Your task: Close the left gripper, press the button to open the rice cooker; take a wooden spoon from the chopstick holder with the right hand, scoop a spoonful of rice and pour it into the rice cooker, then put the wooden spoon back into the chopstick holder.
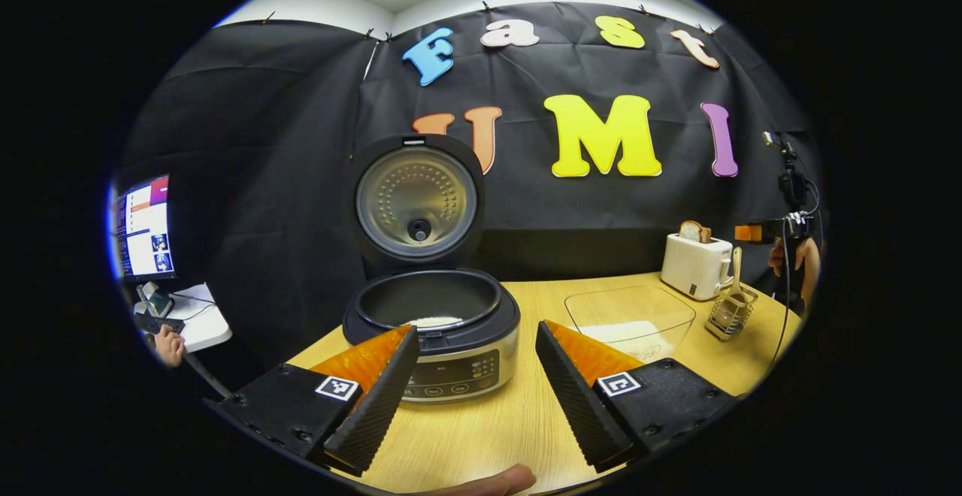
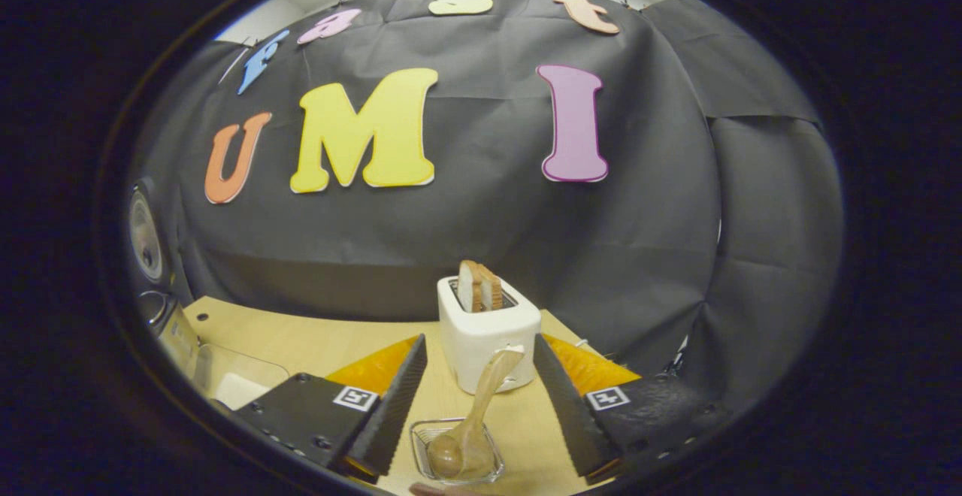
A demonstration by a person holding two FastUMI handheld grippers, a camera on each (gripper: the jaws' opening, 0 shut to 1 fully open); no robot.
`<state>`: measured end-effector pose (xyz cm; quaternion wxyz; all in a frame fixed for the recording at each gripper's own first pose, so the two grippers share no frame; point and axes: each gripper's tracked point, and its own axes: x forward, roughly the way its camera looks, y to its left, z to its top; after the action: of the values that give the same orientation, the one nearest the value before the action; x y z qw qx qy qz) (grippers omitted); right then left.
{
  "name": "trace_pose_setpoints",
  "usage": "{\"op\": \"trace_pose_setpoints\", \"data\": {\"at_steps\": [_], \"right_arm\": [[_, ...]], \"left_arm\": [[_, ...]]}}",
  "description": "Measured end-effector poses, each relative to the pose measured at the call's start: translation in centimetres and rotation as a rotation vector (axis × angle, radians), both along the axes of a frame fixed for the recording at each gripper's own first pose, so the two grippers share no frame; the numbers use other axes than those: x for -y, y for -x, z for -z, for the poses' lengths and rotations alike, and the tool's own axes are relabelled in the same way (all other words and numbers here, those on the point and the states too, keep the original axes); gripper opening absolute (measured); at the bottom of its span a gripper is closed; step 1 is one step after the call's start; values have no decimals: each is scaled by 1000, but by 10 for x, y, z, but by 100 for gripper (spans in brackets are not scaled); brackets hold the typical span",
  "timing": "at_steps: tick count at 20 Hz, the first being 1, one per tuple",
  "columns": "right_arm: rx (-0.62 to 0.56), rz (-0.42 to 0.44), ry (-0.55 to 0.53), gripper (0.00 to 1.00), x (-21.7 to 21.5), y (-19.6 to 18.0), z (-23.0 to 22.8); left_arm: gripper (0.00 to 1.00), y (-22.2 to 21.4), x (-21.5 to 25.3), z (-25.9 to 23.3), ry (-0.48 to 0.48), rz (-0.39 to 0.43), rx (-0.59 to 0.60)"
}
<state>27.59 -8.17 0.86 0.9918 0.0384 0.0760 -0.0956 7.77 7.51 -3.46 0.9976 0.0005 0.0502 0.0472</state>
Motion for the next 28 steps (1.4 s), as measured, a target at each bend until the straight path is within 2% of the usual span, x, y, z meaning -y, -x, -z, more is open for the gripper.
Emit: {"op": "trace_pose_setpoints", "data": {"at_steps": [1,2,6,7,14,21,28], "right_arm": [[2,-6,0,95,-3,5,-4],[6,-9,2,96,-4,10,-7],[36,-43,7,96,-15,31,-16],[41,-50,5,96,-18,36,-17],[32,-92,4,96,-27,58,-9],[27,-131,0,97,-32,76,0],[25,-165,1,96,-24,90,7]], "left_arm": [[99,-1,-3,-3,-5,-5,2],[99,-2,-7,-7,-13,-14,5],[95,-10,-20,-20,-36,-39,14],[99,-10,-22,-23,-38,-44,16],[99,-26,-40,-48,-21,-83,24],[99,-73,-58,-118,-1,-79,83],[99,-137,-80,-170,-24,-134,74]]}}
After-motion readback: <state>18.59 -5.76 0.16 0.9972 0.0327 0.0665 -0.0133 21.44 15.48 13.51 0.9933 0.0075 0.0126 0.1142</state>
